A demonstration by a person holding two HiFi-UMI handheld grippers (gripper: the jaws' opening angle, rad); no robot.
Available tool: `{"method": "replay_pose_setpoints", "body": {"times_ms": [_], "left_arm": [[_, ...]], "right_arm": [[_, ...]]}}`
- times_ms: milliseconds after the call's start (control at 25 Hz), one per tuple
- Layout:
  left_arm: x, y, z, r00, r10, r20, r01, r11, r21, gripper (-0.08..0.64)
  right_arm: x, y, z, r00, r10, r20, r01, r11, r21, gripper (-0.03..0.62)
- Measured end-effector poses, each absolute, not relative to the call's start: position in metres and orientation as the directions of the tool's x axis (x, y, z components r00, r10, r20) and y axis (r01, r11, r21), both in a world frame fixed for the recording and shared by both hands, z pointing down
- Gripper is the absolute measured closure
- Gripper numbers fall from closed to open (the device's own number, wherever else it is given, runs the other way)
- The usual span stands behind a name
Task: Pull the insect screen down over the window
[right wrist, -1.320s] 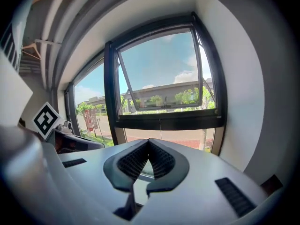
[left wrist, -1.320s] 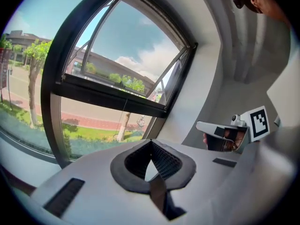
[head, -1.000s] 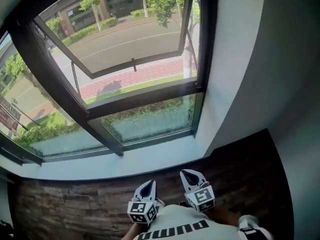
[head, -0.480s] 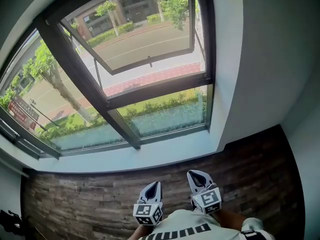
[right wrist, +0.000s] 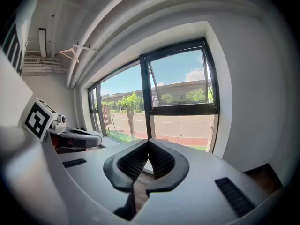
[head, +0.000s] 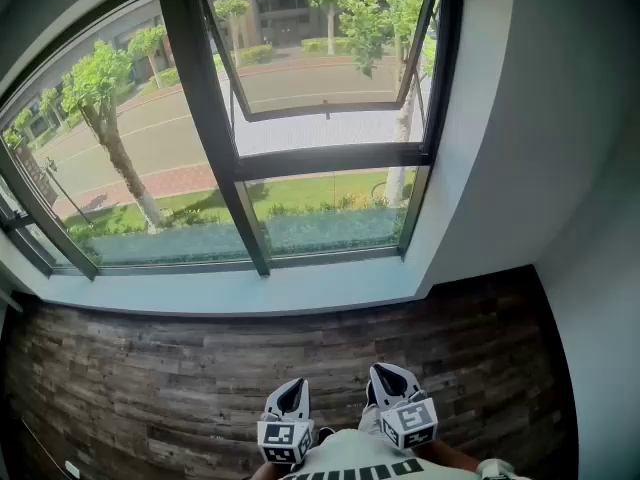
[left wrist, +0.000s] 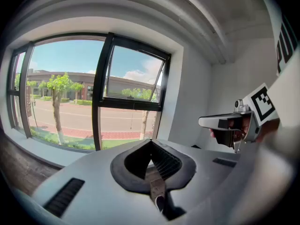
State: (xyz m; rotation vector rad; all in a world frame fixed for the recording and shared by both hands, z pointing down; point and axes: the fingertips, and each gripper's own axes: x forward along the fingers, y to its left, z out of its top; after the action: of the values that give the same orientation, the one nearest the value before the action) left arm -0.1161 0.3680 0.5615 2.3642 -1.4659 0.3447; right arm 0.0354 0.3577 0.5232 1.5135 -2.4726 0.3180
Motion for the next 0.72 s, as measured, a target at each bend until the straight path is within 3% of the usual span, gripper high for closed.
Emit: {"method": "replay_pose_setpoints", "body": {"times_ms": [360, 720], "left_arm": [[-0.12, 0.406, 0.537, 0.48, -0.823, 0.305, -0.877, -0.461, 0.136, 0.548], [-0.109, 0.428, 0.54, 0.49, -0.809, 0.324, -0.87, -0.477, 0.126, 0.548]], "right_arm": [[0.015, 0.42, 0.525, -0.442, -0.849, 0.291, -0.892, 0.45, -0.042, 0.586], [0.027, 0.439, 0.527, -0.396, -0.878, 0.269, -0.915, 0.401, -0.041, 0.588]]}}
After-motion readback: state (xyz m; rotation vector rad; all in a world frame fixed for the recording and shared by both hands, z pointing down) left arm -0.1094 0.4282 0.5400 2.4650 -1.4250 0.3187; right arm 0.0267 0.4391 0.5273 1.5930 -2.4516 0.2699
